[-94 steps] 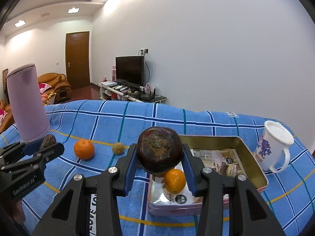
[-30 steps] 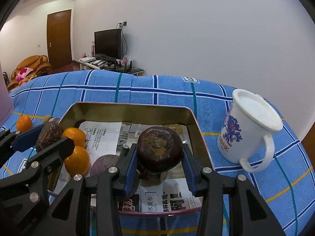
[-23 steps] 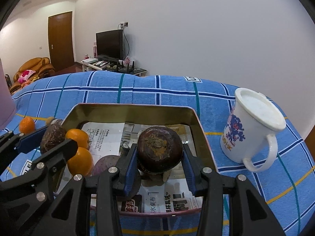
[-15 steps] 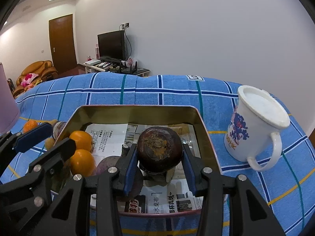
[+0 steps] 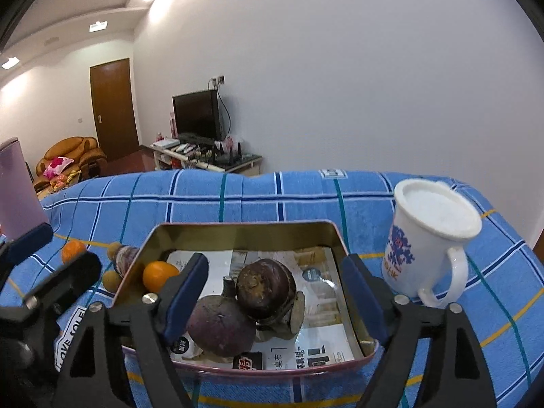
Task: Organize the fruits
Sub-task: 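Carry both dark brown fruits into the pink tin and open both tools, then withdraw both open tools from the tin toward the remaining fruits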
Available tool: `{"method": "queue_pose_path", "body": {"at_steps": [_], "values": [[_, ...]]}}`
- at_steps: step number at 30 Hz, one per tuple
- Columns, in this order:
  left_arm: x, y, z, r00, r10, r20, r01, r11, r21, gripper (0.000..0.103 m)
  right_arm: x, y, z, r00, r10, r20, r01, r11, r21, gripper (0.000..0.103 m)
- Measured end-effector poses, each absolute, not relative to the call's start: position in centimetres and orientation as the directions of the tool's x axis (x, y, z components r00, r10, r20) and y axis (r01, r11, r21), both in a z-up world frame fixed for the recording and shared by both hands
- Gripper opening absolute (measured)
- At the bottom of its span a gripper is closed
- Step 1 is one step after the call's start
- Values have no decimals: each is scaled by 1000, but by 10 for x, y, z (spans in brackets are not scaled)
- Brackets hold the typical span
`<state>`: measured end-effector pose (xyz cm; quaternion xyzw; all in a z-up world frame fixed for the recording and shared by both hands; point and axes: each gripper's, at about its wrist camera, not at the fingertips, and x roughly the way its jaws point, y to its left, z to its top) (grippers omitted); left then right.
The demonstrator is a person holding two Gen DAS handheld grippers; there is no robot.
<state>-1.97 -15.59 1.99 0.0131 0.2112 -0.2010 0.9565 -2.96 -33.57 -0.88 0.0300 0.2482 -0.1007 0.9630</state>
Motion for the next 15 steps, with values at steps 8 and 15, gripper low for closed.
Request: {"method": "queue_pose_path", "body": {"at_steps": [8, 15], "values": [[-15, -125, 15, 860, -299, -414, 303, 951, -57, 103, -42, -325, -4, 882, -245, -403, 251, 967, -38, 84], [-18, -109, 10, 871, -253, -421, 267, 963, -27, 103, -48, -317, -4, 878, -251, -408, 261, 965, -32, 84]]}}
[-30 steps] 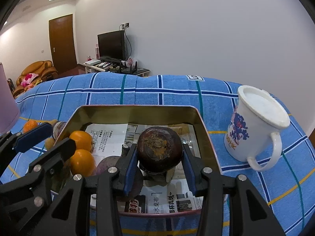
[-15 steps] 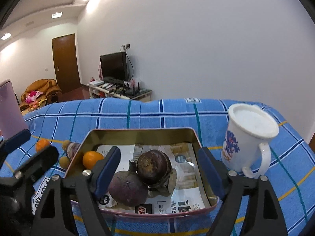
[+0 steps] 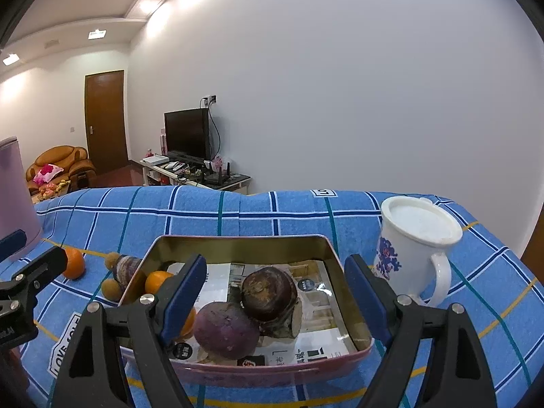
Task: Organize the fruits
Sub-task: 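Withdraw both open tools from the tin toward the remaining fruits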
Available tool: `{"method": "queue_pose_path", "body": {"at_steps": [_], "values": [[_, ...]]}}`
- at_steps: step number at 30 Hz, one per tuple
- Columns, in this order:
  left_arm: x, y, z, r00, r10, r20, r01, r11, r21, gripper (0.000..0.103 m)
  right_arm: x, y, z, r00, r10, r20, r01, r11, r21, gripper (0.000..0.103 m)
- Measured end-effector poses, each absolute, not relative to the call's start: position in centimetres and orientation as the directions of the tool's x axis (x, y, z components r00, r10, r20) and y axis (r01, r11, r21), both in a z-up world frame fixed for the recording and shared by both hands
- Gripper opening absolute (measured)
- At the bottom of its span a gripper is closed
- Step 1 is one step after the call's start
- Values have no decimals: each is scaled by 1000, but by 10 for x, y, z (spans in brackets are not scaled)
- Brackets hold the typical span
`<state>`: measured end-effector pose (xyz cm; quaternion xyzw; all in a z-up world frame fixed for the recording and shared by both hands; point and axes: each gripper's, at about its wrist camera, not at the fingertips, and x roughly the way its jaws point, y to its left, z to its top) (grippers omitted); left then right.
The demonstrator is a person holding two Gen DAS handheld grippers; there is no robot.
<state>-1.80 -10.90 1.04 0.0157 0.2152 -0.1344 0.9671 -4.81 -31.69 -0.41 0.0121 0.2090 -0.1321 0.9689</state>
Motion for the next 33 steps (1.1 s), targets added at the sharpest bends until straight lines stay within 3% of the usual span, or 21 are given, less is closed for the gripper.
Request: {"method": "queue_pose_path", "body": {"at_steps": [33], "values": [[-20, -38, 2, 872, -184, -454, 204, 979, -5, 103, -52, -271, -10, 858, -267, -440, 265, 962, -68, 85]]}}
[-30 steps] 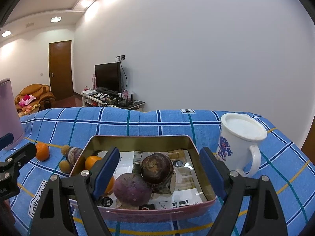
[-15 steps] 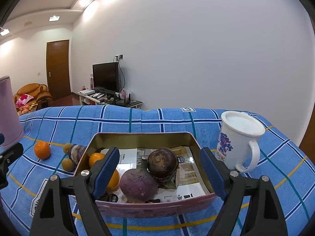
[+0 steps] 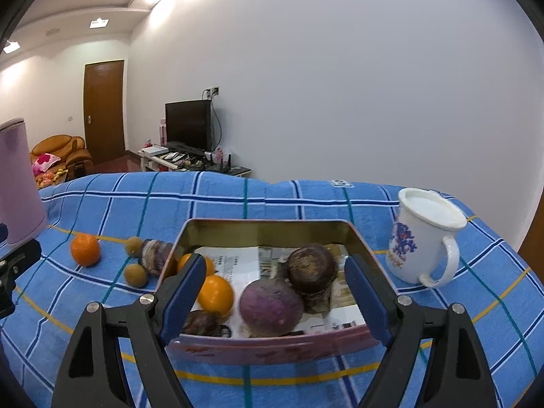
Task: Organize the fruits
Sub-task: 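Withdraw both open tools from the tin toward the remaining fruits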
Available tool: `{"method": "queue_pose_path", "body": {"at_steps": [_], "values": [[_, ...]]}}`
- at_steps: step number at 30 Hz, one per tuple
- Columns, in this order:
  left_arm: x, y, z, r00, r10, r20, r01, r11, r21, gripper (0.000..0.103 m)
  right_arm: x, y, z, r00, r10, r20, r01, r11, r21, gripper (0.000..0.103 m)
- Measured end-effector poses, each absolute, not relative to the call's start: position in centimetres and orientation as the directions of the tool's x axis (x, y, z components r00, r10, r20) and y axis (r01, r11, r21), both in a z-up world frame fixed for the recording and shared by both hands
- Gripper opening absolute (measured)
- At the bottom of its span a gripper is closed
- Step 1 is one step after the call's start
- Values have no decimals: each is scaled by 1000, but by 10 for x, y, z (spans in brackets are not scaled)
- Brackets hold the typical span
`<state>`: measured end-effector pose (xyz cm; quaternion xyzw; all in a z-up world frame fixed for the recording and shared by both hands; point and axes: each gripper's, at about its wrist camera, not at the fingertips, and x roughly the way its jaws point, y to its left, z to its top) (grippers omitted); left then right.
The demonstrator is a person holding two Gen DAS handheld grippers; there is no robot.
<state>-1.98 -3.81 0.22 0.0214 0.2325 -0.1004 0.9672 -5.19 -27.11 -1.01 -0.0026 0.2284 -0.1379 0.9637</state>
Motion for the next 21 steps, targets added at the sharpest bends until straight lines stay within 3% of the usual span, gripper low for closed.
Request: {"method": "queue_pose_path", "body": {"at_steps": [21], "values": [[-11, 17, 0, 879, -135, -457, 149, 989, -6, 103, -37, -201, -16, 856, -196, -478, 170, 981, -97, 85]]}}
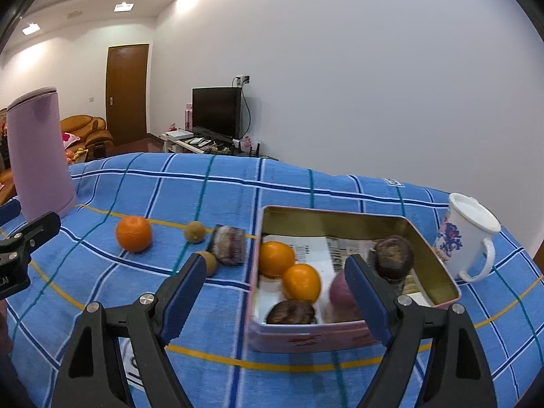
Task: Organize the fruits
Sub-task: 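Withdraw both open tools from the tin toward the remaining fruits, then grasp a small tan round fruit with the right tool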
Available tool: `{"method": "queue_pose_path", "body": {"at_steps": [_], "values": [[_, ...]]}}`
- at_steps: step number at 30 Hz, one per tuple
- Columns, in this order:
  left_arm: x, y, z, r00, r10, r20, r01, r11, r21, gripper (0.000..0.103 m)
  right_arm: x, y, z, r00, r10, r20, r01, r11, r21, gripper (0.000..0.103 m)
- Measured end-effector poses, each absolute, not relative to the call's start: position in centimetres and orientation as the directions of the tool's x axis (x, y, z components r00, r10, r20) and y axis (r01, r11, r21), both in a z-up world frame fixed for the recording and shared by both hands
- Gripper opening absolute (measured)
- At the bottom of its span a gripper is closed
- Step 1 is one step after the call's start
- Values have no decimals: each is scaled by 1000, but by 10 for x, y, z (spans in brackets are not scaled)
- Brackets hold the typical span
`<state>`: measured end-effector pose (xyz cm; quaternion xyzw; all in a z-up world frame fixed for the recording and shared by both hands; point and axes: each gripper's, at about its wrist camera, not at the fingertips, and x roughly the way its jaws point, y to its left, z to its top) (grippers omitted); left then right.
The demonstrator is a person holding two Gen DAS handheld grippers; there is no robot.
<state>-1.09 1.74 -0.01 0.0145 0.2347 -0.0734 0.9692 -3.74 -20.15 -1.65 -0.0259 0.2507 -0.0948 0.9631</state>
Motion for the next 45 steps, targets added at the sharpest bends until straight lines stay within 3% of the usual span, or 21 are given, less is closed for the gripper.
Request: {"method": "queue_pose_path", "body": {"at_steps": [12, 20, 21, 23, 25, 32, 42, 45], "values": [[5, 58, -5, 871, -62, -488, 75, 997, 7, 103, -29, -171, -20, 858, -105, -504, 96, 994, -43, 84], [17, 70, -15, 841, -51, -539, 62, 998, 2, 103, -14, -167, -28, 817, -31, -576, 53, 998, 22, 84], [18, 69, -16, 837, -54, -545, 66, 998, 2, 103, -11, -165, -28, 813, -26, -582, 48, 999, 23, 82], [19, 69, -17, 832, -60, -551, 73, 997, 1, 103, -1, -162, -30, 798, -10, -603, 34, 999, 29, 67], [19, 70, -18, 826, -77, -559, 83, 996, -14, 103, 11, -160, -36, 767, 6, -641, 26, 999, 41, 58], [18, 72, -15, 822, -101, -560, 95, 995, -40, 103, 41, -155, -49, 714, -26, -700, 64, 998, 29, 57], [16, 70, -12, 823, -116, -556, 109, 993, -46, 103, 62, -145, -59, 660, -138, -738, 89, 990, -105, 57], [15, 72, -11, 822, -123, -556, 108, 992, -60, 103, 54, -143, -55, 676, -76, -733, 33, 997, -73, 56]]}}
